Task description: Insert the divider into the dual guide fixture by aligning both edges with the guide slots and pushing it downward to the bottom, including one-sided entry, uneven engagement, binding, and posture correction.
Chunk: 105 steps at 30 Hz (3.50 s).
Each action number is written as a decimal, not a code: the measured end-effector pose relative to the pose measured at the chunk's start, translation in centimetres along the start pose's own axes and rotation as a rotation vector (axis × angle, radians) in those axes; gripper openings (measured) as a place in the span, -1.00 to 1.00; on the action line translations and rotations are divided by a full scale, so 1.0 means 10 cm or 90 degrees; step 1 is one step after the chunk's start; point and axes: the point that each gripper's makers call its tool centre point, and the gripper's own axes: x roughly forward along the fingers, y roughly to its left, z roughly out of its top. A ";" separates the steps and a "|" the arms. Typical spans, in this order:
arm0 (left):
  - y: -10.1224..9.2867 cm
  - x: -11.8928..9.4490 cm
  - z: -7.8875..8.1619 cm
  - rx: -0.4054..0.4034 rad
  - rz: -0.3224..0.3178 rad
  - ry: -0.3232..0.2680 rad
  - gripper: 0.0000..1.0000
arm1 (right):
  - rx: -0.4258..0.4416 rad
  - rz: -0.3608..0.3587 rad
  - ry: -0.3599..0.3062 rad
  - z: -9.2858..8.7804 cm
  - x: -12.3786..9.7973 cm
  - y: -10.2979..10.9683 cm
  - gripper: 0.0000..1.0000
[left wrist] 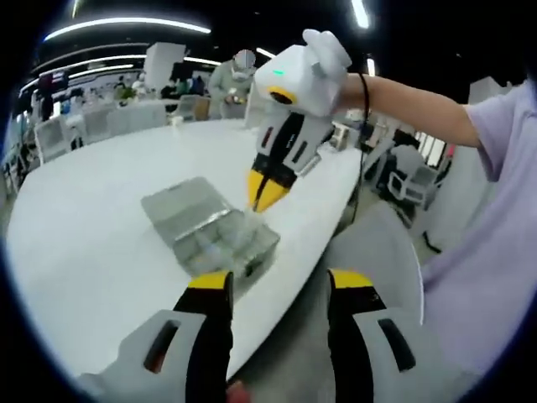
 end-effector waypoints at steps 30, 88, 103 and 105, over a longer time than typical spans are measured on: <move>0.03 -0.15 0.03 -0.010 0.019 -0.015 -0.17 | -0.006 0.015 0.056 -0.10 0.35 -0.28 -1.00; 0.09 -0.16 -0.01 -0.025 0.034 -0.009 -0.19 | 0.039 0.028 0.015 -0.16 0.50 -0.38 -1.00; 0.08 -0.13 -0.03 -0.029 0.035 -0.005 -0.19 | 0.047 0.027 -0.030 -0.11 0.45 -0.39 -1.00; 0.08 -0.12 -0.02 -0.029 0.034 -0.005 -0.19 | 0.049 0.029 -0.033 -0.12 0.48 -0.38 -1.00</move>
